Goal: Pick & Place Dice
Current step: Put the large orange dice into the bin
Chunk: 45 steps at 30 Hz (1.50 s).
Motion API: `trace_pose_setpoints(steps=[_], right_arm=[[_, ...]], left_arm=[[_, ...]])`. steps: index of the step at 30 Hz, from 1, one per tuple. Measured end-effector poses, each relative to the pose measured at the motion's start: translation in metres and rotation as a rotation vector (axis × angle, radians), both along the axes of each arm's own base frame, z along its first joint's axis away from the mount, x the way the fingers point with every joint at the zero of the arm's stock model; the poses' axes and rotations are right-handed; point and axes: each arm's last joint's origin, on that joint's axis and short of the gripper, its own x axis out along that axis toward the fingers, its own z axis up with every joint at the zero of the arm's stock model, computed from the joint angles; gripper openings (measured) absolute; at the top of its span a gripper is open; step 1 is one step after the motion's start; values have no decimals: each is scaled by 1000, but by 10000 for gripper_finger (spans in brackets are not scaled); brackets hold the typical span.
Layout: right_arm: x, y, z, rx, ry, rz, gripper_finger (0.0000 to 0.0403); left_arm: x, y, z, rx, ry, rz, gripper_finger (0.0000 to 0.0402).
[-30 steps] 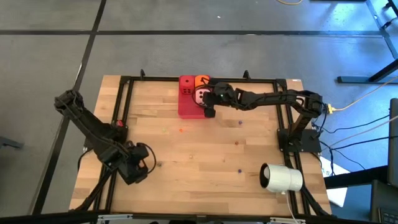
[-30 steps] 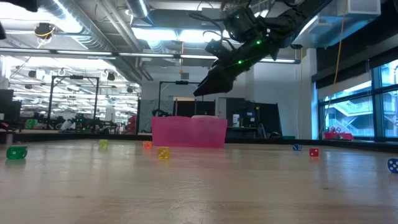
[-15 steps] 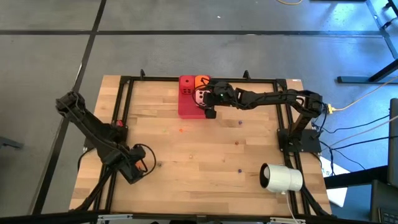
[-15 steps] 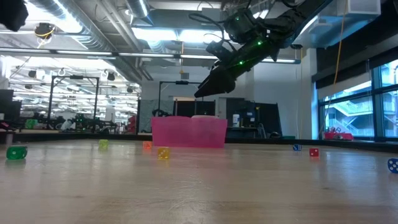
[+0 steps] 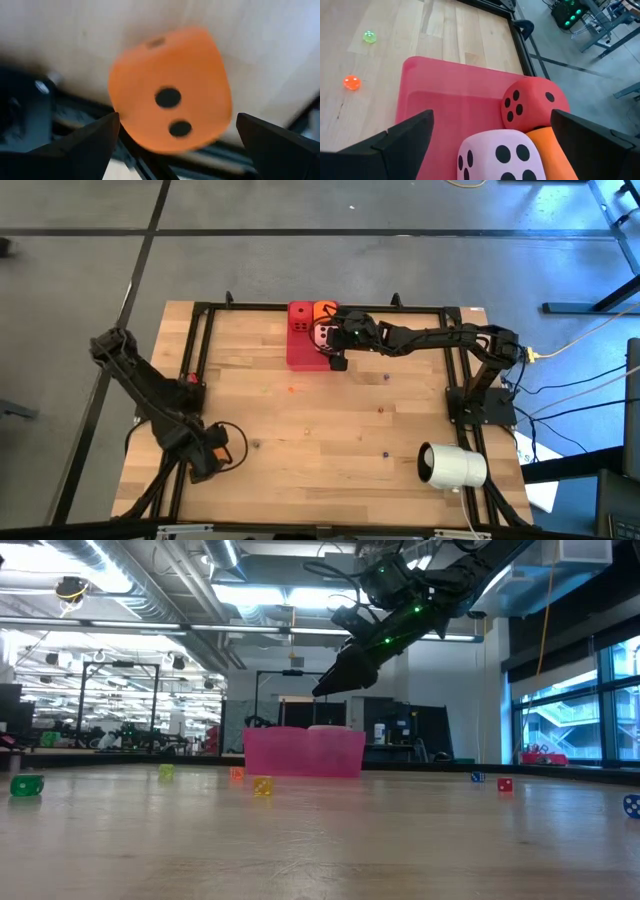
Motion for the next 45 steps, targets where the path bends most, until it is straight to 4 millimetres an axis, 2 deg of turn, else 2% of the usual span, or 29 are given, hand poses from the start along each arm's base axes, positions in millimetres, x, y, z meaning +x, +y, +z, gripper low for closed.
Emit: trace_pose_setpoints(steps=[4, 8, 19, 29, 38, 45], right_arm=[[0, 0, 0, 12, -2, -7, 400], [0, 0, 0, 16, -3, -10, 400], [0, 0, -1, 17, 1, -10, 400], [0, 0, -1, 17, 1, -10, 400], [0, 0, -1, 17, 1, -9, 400], [-1, 0, -1, 18, 6, -9, 400]], left_arm=[[-2, -2, 0, 61, -61, 56, 400], [-3, -4, 0, 38, -8, 202, 400], [1, -10, 1, -9, -20, 526, 400], [-1, -15, -1, 2, -12, 503, 400], [1, -17, 33, 0, -65, 524, 400], [2, -25, 22, 40, -14, 568, 400]])
